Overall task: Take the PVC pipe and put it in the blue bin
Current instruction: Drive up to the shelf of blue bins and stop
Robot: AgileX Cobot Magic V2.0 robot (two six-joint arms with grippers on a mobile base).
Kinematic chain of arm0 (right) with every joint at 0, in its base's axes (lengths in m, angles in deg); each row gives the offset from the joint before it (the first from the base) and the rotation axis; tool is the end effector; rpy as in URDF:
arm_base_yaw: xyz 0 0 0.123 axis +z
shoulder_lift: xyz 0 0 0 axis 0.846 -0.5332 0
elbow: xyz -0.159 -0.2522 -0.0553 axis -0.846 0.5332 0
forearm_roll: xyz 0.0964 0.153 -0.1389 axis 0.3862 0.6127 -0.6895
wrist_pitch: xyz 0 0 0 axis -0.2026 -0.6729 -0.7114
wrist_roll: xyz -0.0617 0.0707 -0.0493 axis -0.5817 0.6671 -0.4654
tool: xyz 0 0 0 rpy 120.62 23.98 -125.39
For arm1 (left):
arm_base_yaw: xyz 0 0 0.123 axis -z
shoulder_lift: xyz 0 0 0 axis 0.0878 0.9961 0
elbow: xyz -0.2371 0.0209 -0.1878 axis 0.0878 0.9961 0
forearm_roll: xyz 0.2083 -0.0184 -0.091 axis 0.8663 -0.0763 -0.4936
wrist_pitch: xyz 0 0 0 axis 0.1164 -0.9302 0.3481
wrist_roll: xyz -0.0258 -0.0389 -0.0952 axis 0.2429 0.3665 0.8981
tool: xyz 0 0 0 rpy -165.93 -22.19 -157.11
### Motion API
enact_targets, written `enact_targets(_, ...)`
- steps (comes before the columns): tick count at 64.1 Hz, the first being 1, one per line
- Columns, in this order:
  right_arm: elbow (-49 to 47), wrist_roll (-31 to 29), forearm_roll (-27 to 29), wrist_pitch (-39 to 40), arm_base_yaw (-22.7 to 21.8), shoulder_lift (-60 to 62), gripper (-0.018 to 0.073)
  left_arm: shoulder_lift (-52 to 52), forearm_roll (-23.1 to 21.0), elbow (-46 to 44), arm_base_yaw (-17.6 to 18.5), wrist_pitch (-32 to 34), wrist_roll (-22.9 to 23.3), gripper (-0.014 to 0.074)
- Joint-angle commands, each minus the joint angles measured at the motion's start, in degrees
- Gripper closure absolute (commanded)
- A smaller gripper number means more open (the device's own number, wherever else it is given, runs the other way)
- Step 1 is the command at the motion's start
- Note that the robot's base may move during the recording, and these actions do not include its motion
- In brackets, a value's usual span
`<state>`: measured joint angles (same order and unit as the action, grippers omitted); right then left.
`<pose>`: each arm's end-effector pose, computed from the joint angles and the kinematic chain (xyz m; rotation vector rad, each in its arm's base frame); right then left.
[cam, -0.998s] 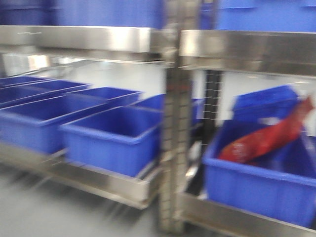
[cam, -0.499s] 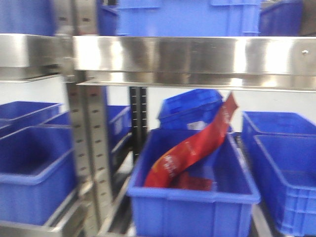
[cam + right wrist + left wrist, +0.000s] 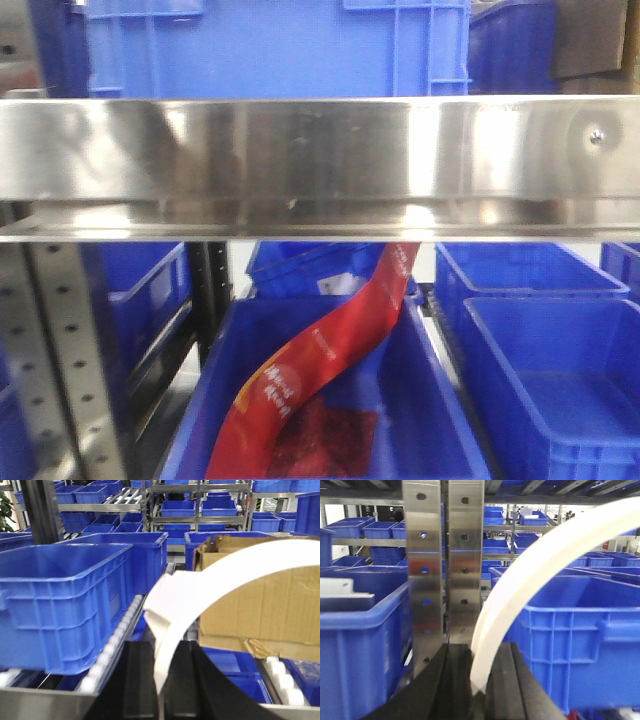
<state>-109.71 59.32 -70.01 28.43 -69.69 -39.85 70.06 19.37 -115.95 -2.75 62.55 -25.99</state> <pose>0.0347 0.0017 0.3849 0.1567 1.6443 -0.0453 0.0588 -0.0041 0.3769 0.0467 1.5001 -0.0394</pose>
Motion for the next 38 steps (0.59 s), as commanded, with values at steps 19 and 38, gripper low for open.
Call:
enact_targets(19,0.0,0.0,-0.1,1.8,-0.1,0.1,0.0721,-0.2,-0.2,-0.3,0.3,1.4,0.0,0.0707)
enact_targets(38,0.0,0.0,-0.1,1.8,-0.1,0.1,0.0721,-0.2,-0.2,-0.3,0.3,1.4,0.0,0.0707)
